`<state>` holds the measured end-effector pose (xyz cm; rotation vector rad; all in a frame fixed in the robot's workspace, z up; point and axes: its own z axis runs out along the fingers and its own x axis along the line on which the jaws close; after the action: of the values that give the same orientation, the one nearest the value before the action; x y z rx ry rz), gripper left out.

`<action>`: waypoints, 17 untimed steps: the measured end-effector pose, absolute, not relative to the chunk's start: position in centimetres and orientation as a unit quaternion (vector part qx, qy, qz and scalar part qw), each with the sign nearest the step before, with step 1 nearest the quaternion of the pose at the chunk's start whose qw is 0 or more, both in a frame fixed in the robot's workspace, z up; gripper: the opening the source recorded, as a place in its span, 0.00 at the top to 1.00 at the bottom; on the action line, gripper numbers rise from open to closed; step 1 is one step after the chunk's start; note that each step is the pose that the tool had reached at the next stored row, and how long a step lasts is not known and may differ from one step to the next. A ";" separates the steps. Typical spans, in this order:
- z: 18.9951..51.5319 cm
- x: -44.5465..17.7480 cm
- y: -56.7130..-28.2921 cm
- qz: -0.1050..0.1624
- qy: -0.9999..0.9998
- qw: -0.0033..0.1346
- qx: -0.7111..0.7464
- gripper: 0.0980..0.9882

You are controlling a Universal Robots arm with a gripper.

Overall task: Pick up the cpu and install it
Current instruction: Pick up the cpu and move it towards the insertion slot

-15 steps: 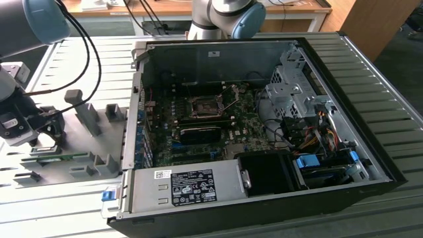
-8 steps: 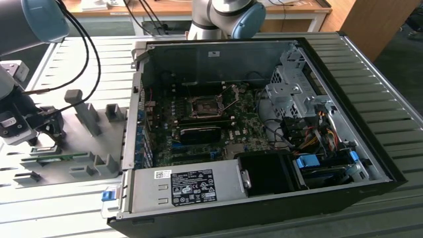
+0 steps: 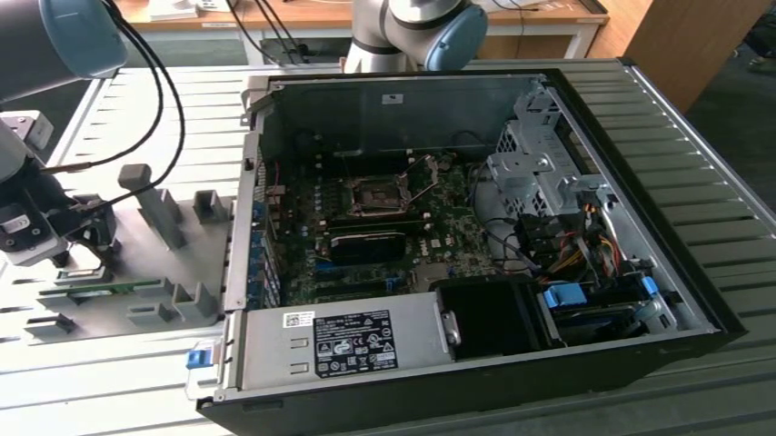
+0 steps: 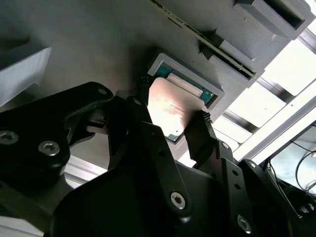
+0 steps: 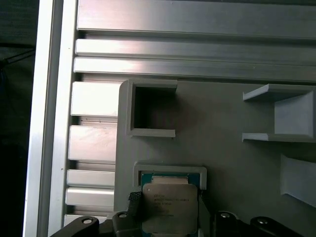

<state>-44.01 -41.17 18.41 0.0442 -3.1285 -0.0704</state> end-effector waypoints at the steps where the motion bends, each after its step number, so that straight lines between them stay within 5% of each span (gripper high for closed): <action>1: 18.4 -44.0 -41.2 -0.023 -1.000 0.006 0.014 0.50; 17: 20.7 -44.0 -41.2 -0.023 -1.000 0.006 0.014 0.50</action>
<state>-44.01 -41.17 20.71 0.0443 -3.1281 -0.0715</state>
